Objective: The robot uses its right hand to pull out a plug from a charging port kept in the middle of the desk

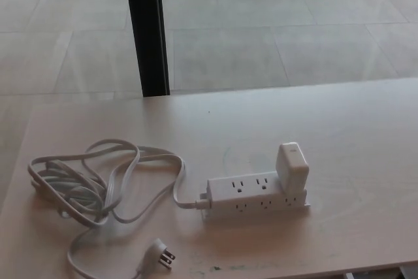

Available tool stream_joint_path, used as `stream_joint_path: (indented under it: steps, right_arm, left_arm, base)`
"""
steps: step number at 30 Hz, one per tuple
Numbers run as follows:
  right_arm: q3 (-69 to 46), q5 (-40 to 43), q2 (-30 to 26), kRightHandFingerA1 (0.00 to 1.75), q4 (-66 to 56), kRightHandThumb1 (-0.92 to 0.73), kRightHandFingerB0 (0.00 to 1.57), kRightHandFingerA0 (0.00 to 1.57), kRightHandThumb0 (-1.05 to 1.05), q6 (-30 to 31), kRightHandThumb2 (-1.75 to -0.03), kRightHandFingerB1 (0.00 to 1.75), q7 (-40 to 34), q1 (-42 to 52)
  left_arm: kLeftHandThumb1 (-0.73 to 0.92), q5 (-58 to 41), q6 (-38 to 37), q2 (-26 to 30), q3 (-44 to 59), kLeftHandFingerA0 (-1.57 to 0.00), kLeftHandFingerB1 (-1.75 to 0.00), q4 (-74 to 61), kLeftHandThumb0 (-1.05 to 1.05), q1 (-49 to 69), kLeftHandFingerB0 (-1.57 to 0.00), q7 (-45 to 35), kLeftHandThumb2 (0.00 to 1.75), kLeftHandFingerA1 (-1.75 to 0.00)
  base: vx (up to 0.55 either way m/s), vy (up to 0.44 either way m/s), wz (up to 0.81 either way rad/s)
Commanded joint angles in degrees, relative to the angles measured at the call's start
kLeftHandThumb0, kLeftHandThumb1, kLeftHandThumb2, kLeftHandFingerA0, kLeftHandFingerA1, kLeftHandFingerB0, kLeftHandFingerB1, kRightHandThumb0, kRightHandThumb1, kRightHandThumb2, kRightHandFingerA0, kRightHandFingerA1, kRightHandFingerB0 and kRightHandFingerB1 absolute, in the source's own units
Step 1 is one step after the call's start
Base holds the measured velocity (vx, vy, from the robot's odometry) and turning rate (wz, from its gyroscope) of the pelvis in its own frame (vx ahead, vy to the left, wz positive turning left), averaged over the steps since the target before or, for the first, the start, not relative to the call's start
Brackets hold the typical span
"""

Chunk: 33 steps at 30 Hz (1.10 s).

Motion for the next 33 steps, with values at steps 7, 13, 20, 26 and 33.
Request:
stream_joint_path:
  steps: [7,13,20,26,33]
  right_arm:
    - [-9.83,13.21,-6.15,0.92,-26.23,-0.36,0.52,1.06,-0.91,2.44,-0.83,0.71,3.64,-8.21]
    - [0.09,11.0,-10.46,1.12,-48.51,-0.63,0.27,0.89,-0.71,12.96,-0.6,0.31,3.34,-19.79]
    - [14.9,4.53,-13.03,1.29,-51.61,-0.55,0.18,0.83,-0.74,14.77,-0.59,0.28,11.6,-32.92]
    - [28.02,-0.55,-12.26,1.32,-52.56,-0.46,0.18,0.97,-0.86,15.95,-0.8,0.38,16.68,-40.25]
    - [40.14,-7.83,-13.55,1.42,-51.01,-0.47,0.1,0.95,-0.85,11.85,-0.83,0.38,21.2,-42.75]
  left_arm:
    - [0.92,-7.73,-2.23,4.28,8.28,-0.59,-0.39,1.58,-0.89,-1.2,-0.24,-7.09,0.84,-0.53]
    - [0.91,-7.5,-2.11,3.33,8.69,-0.59,-0.39,1.19,-0.91,-1.13,-0.24,-6.67,0.87,-0.53]
    - [0.92,-7.42,-2.16,3.42,9.12,-0.6,-0.38,2.52,-0.9,-2.02,-0.25,-6.82,0.84,-0.53]
    - [0.92,-7.17,-2.4,3.5,9.19,-0.62,-0.39,2.47,-0.88,-1.99,-0.25,-6.93,0.84,-0.53]
    - [0.92,-6.98,-2.36,3.57,9.15,-0.6,-0.38,2.15,-0.88,-1.98,-0.25,-7.02,0.84,-0.53]
  base:
    - [0.0,0.0,0.0]
    - [0.0,0.0,0.0]
    - [0.0,0.0,0.0]
    - [0.0,0.0,0.0]
    - [0.0,0.0,0.0]
